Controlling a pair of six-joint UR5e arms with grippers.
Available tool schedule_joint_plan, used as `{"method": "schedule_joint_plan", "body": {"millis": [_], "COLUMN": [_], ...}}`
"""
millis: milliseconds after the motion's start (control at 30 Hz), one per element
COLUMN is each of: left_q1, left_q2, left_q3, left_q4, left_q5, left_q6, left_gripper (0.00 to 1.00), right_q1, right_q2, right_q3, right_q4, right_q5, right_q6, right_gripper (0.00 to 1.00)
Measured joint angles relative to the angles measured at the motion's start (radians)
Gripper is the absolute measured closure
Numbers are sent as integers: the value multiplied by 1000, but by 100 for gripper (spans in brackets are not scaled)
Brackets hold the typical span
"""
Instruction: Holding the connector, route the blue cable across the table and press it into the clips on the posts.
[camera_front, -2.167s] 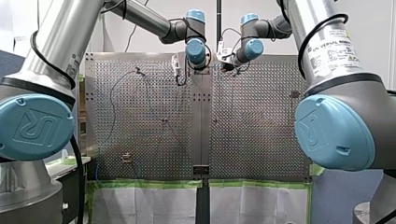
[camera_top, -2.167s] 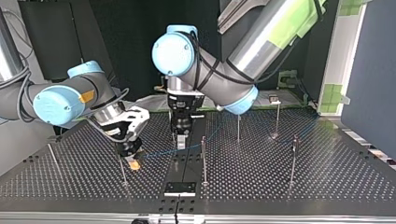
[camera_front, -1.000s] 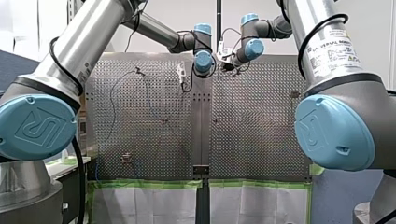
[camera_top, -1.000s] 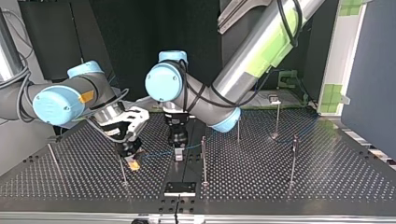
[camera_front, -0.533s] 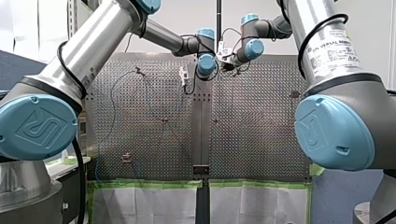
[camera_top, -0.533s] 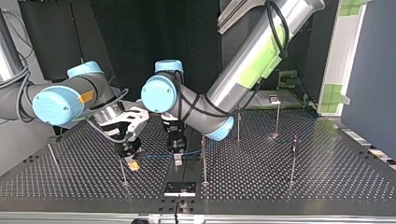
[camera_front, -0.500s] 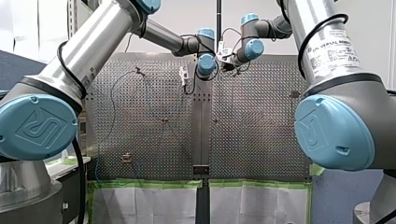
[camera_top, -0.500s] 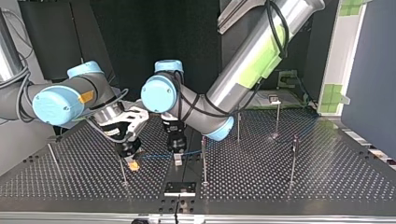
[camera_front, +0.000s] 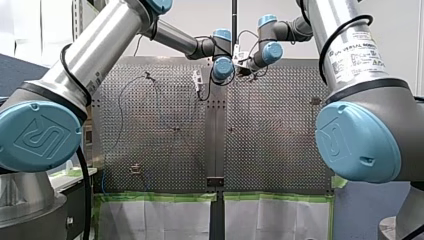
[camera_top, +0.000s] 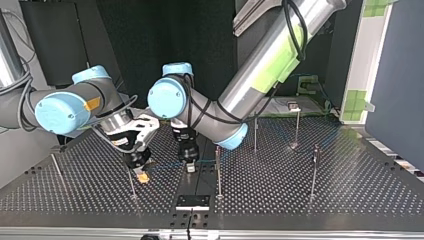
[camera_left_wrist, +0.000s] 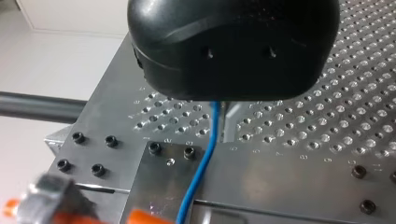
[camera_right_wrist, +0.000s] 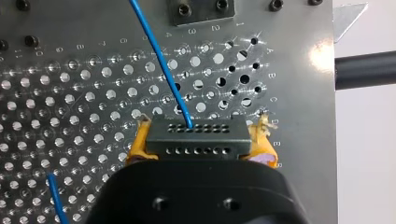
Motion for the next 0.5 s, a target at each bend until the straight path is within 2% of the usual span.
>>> {"method": "schedule_joint_plan", "body": {"millis": [233, 500], "left_q1": [-4, -20], "left_q2": [0, 4], "left_q3": [0, -7], "left_q4": [-12, -57], "left_q5": [-45, -89], "left_q6": [-41, -69], "left_gripper": [100, 100], "right_q1": [0, 1], "right_q2": [0, -1], "right_q3": [0, 3], "right_q4": [0, 1], "right_q5": [0, 0], "right_q6": [0, 0], "right_gripper": [100, 100]}}
